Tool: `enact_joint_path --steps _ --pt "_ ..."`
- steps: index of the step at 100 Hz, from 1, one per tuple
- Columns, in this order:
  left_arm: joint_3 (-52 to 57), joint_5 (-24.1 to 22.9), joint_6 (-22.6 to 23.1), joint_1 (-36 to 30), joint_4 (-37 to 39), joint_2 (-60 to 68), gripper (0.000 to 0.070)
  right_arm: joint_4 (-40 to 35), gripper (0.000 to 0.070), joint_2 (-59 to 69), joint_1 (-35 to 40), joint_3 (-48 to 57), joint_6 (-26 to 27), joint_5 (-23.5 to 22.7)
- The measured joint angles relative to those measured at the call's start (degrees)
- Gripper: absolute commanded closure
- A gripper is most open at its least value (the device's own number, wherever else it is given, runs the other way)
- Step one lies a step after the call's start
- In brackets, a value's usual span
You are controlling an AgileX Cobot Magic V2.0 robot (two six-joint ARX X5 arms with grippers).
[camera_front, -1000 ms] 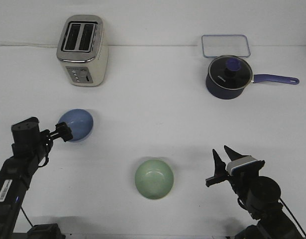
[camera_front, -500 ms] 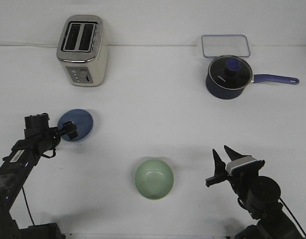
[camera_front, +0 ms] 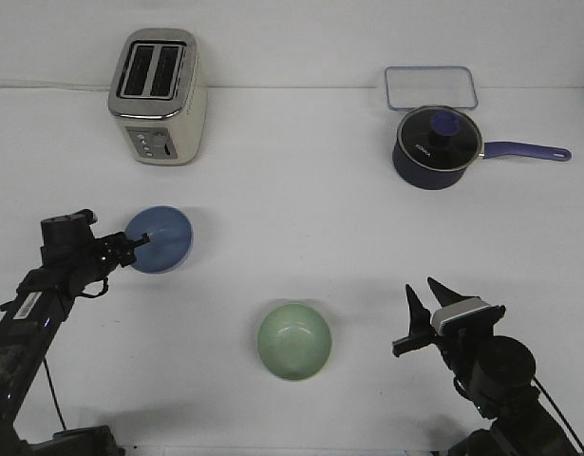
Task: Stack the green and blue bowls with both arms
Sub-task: 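Lift the blue bowl and carry it over the green bowl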
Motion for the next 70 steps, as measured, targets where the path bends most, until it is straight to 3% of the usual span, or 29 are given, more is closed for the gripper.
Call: enact_joint_path --steps 26,48,70 --pt "3.13 9.9 1.46 -7.98 -4.63 -12.44 0.0687 -0.02 0.044 0.0 0.0 0.0 -0.02 0.0" --pt "3.13 10.47 2.16 -21.4 -10.16 -16.13 0.0687 -0.02 0.044 0.0 0.0 0.0 -0.02 -0.02" --pt "3.13 9.55 3.63 -34.6 -9.64 -12.72 0.0687 -0.04 0.044 0.0 0.02 0.0 0.0 -0.42"
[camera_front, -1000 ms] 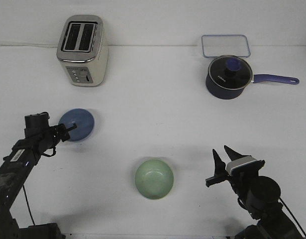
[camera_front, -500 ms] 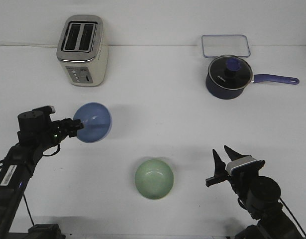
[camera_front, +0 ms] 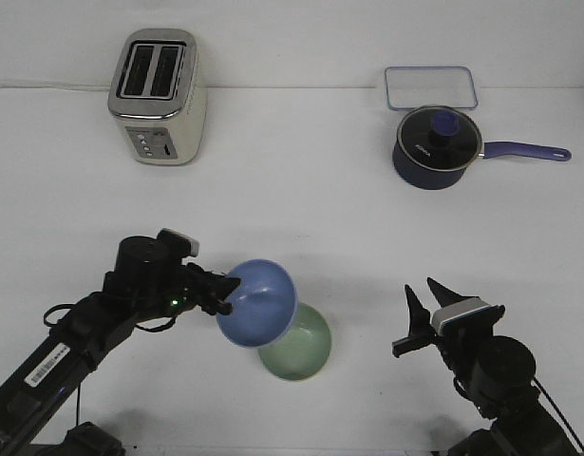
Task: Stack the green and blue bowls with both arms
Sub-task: 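Lift the blue bowl and carry it over the green bowl, then lower the blue bowl into the green bowl and open the left gripper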
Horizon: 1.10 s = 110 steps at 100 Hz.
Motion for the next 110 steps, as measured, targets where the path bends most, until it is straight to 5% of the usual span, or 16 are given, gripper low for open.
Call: enact_joint_path --steps 59,64,77,96,110 --pt "0.0 -11.19 2.89 -15.82 3.69 13.11 0.0679 0.0 0.044 0.0 -0.02 0.0 0.0 -0.02" --pt "0.0 -11.65 3.06 -16.02 3.58 13.35 0.0615 0.0 0.044 0.0 -0.02 0.0 0.0 -0.02" --pt "0.0 -11.61 3.21 -16.15 4.31 13.42 0.0317 -0.02 0.044 0.0 -0.02 0.0 0.0 -0.04" --pt "0.0 -12.11 3.41 -14.95 6.69 12.17 0.0314 -0.02 0.044 0.0 -0.02 0.0 0.0 -0.02" --pt "0.0 -18.99 3.65 -11.15 7.96 5.97 0.0316 -0.02 0.044 0.0 -0.02 0.0 0.0 0.13"
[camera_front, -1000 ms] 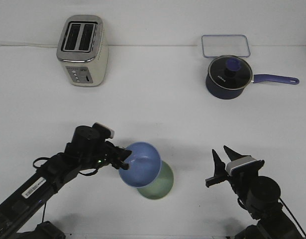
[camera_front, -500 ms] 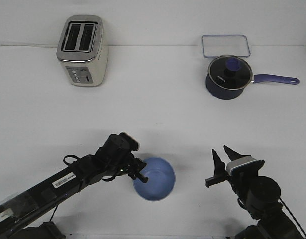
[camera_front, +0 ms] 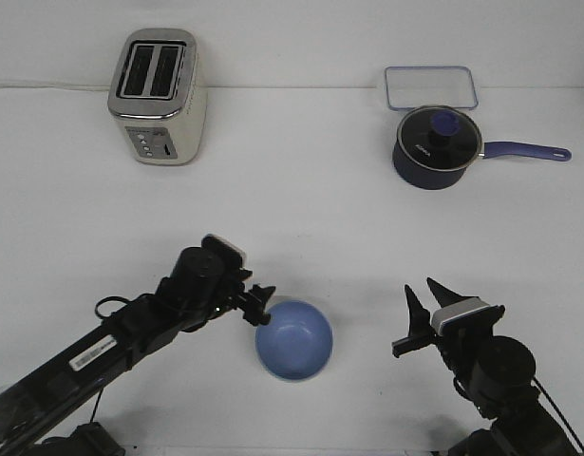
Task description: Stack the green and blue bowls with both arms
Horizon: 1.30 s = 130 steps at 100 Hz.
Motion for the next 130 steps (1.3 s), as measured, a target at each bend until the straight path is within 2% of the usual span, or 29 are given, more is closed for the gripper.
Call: enact_joint_path --steps 13,19,25,27,31,38,50,71,82,98,130 --pt "0.0 -7.45 2.47 4.85 -0.15 -7.45 0.0346 0.0 0.044 0.0 0.0 0.0 -0.09 0.63" --pt "0.0 -11.02 3.93 7.65 -0.46 -10.82 0.0469 0.0 0.0443 0.0 0.0 0.0 -0.2 1.57" --pt "0.0 -14.8 5.11 10.64 -0.76 -14.19 0.0677 0.0 0.0458 0.0 0.0 0.0 -0.2 1.95" --pt "0.0 -15.52 5.51 11.56 -0.94 -15.23 0.07 0.0 0.0467 0.0 0.0 0.0 -0.2 1.97" --pt "0.0 -16.48 6.16 13.62 -1.51 -17.35 0.0687 0.0 0.0522 0.0 0.0 0.0 -0.2 1.99" --pt "0.0 -16.7 7.1 17.05 -3.08 -20.72 0.0686 0.0 0.07 -0.11 0.0 0.0 -0.2 1.99" --pt "-1.09 -16.7 8.74 21.99 -4.79 -26.01 0.0686 -0.02 0.07 -3.02 0.0 -0.76 -0.24 1.99" --pt "-15.82 -16.59 12.41 25.59 6.84 -42.69 0.0687 1.97 0.07 -15.17 0.0 -3.3 -1.53 2.32" --pt "-22.8 -16.52 13.2 25.81 12.39 -51.93 0.0687 2.82 0.07 -18.21 0.0 -3.89 -2.12 5.44" --pt "-24.59 -16.52 12.33 25.81 10.95 -56.48 0.0685 2.05 0.07 -18.08 0.0 -4.5 -2.54 8.94" --pt "-24.59 -16.48 10.45 25.81 11.21 -57.59 0.0685 2.19 0.07 -18.08 0.0 -4.5 -2.71 9.16"
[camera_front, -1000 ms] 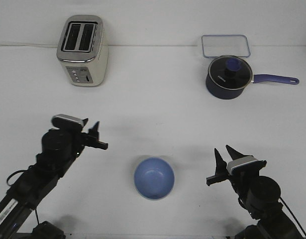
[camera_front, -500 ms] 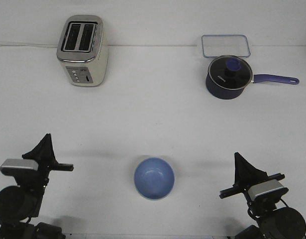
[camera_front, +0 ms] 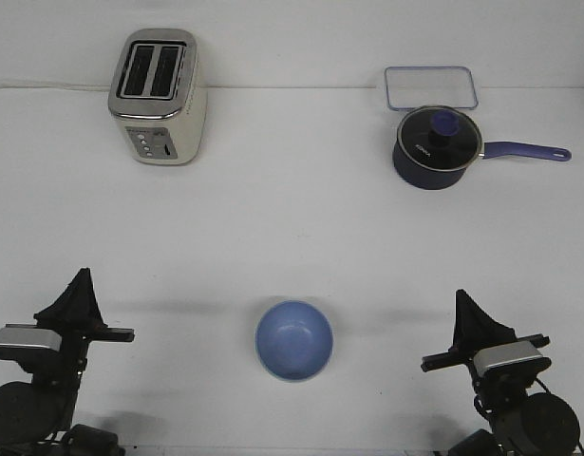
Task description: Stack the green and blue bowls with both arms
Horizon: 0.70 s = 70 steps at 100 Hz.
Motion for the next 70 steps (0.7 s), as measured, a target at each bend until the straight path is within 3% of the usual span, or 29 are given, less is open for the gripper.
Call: enact_joint_path --steps 48,70 --pt "-0.04 0.24 1.38 0.63 -0.11 0.0 0.0685 0.0 0.07 0.0 0.0 0.0 -0.02 0.09" --pt "-9.62 9.57 1.73 7.54 1.42 -2.23 0.0685 0.0 0.07 0.0 0.0 0.0 0.0 0.09"
